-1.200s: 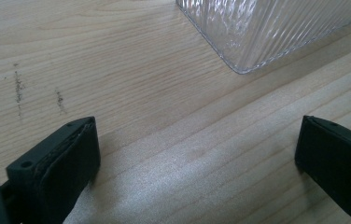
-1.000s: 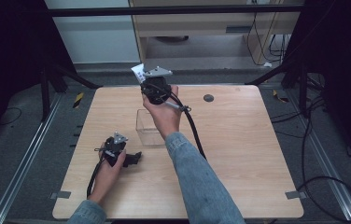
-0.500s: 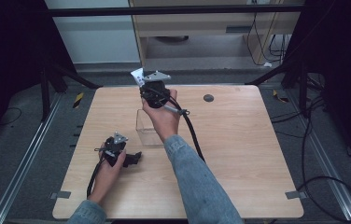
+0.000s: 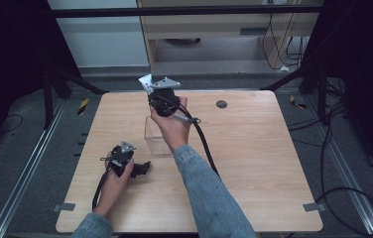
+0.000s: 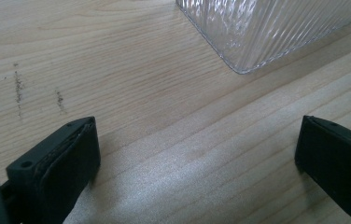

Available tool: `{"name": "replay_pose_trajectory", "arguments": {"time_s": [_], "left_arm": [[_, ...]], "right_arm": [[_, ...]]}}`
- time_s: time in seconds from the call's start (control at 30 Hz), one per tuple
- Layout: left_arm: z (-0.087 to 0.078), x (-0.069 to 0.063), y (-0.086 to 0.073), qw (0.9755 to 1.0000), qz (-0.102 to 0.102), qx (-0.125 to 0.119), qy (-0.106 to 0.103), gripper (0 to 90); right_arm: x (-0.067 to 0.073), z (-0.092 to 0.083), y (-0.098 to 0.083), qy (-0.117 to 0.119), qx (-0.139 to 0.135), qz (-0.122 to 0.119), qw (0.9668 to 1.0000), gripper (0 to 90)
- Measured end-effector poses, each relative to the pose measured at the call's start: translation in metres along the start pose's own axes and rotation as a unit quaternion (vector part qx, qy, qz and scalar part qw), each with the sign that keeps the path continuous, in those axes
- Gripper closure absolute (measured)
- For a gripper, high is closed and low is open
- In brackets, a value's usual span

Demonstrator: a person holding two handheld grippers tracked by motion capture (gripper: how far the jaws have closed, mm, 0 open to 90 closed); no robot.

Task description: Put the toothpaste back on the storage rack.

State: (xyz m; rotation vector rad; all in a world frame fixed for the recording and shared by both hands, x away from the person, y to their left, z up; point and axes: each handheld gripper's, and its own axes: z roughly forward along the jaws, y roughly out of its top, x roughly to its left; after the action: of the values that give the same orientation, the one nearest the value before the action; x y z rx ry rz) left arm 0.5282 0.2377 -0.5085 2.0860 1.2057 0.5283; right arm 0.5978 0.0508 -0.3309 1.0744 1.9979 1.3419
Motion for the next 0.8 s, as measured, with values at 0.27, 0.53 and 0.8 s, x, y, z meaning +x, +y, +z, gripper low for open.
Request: {"name": "replay_pose_trajectory", "arguments": {"time_s": [0.27, 0.53, 0.8], "left_arm": [[0.000, 0.000, 0.000, 1.0000, 0.000, -0.001, 0.000, 0.0], [0.000, 0.000, 0.000, 1.0000, 0.001, 0.000, 0.000, 0.0], [0.000, 0.000, 0.000, 1.0000, 0.000, -0.001, 0.000, 0.0]], "right_arm": [[0.000, 0.005, -0.009, 0.001, 0.009, 0.005, 0.9999, 78.5], [0.004, 0.009, -0.014, 0.005, 0.015, 0.005, 0.9999, 78.5], [0.005, 0.011, -0.018, 0.006, 0.021, 0.004, 0.9998, 78.5]]}}
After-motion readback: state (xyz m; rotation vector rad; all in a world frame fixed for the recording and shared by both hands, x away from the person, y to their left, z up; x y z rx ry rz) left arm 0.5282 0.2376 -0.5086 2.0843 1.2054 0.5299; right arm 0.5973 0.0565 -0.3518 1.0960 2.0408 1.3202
